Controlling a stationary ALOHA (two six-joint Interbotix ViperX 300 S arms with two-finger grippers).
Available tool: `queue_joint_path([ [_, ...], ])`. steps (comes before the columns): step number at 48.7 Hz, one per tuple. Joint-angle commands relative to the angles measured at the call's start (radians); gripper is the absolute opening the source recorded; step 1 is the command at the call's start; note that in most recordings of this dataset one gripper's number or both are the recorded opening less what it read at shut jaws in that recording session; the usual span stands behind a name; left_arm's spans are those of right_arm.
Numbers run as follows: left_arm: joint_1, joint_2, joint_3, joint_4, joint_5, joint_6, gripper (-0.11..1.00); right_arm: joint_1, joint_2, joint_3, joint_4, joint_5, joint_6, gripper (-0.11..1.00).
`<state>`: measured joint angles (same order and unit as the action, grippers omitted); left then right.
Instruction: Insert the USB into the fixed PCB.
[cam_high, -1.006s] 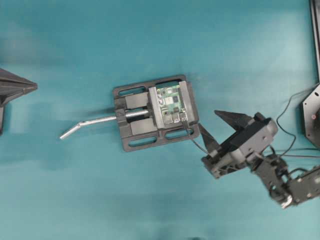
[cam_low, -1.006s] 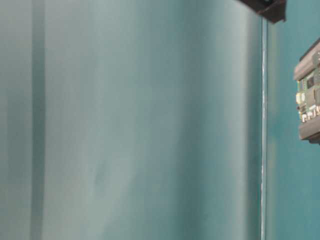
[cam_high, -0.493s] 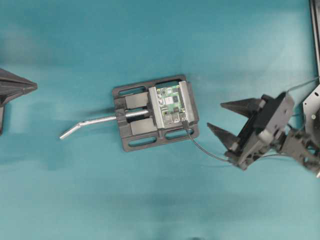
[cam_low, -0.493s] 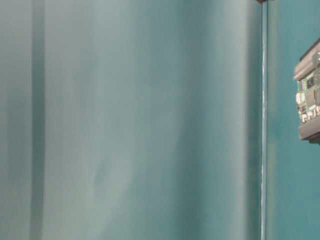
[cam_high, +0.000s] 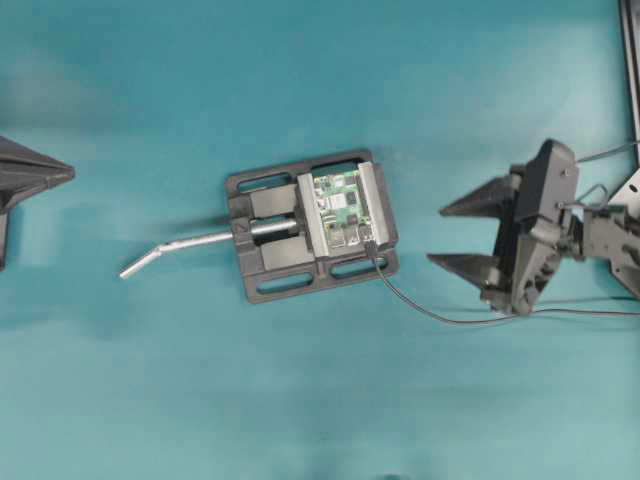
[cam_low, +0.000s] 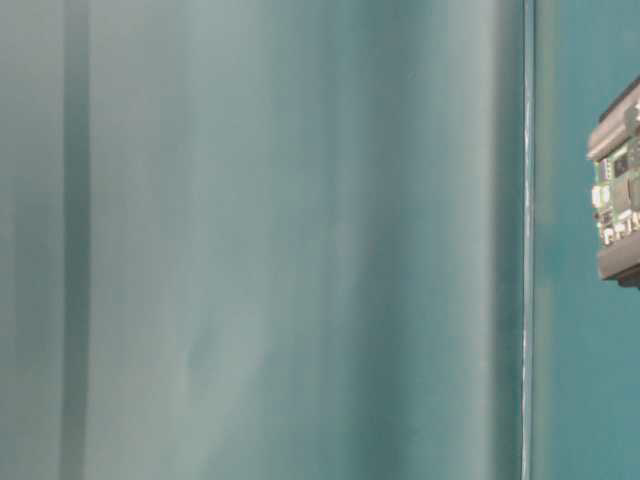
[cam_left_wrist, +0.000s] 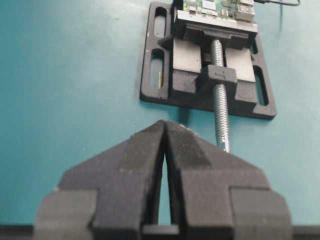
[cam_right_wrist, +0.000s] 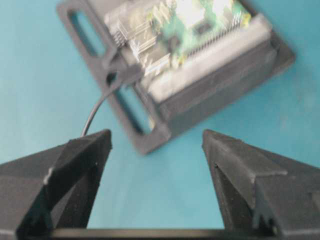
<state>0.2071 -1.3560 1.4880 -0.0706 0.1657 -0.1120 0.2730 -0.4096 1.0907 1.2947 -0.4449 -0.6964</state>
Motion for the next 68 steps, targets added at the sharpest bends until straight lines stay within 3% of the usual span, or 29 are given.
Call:
queue_joint_path([
  [1, 0.000, 0.008, -0.028, 0.003, -0.005, -0.003, 0.00, -0.072, -0.018, -0.023, -0.089, 0.058, -0.002, 0.78],
  [7, 0.000, 0.008, -0.028, 0.003, -0.005, -0.003, 0.00, -0.166, -0.020, -0.044, -0.167, 0.213, -0.002, 0.78],
  [13, -0.002, 0.008, -0.028, 0.003, -0.005, -0.003, 0.00, -0.236, -0.018, -0.061, -0.209, 0.382, -0.002, 0.78],
  [19, 0.000, 0.008, -0.028, 0.003, -0.005, -0.003, 0.00, -0.287, -0.018, -0.055, -0.252, 0.479, -0.003, 0.78],
  [29, 0.000, 0.008, -0.028, 0.003, -0.005, -0.003, 0.00, -0.296, -0.021, -0.046, -0.330, 0.456, -0.002, 0.78],
  [42, 0.000, 0.008, -0.028, 0.003, -0.005, -0.003, 0.00, -0.296, -0.083, -0.009, -0.345, 0.360, -0.002, 0.78],
  [58, 0.000, 0.008, -0.028, 0.003, -0.005, -0.003, 0.00, -0.296, -0.337, 0.164, -0.347, 0.374, -0.003, 0.78],
  [68, -0.002, 0.009, -0.028, 0.003, -0.005, -0.003, 0.00, -0.296, -0.557, 0.259, -0.385, 0.422, 0.003, 0.78],
])
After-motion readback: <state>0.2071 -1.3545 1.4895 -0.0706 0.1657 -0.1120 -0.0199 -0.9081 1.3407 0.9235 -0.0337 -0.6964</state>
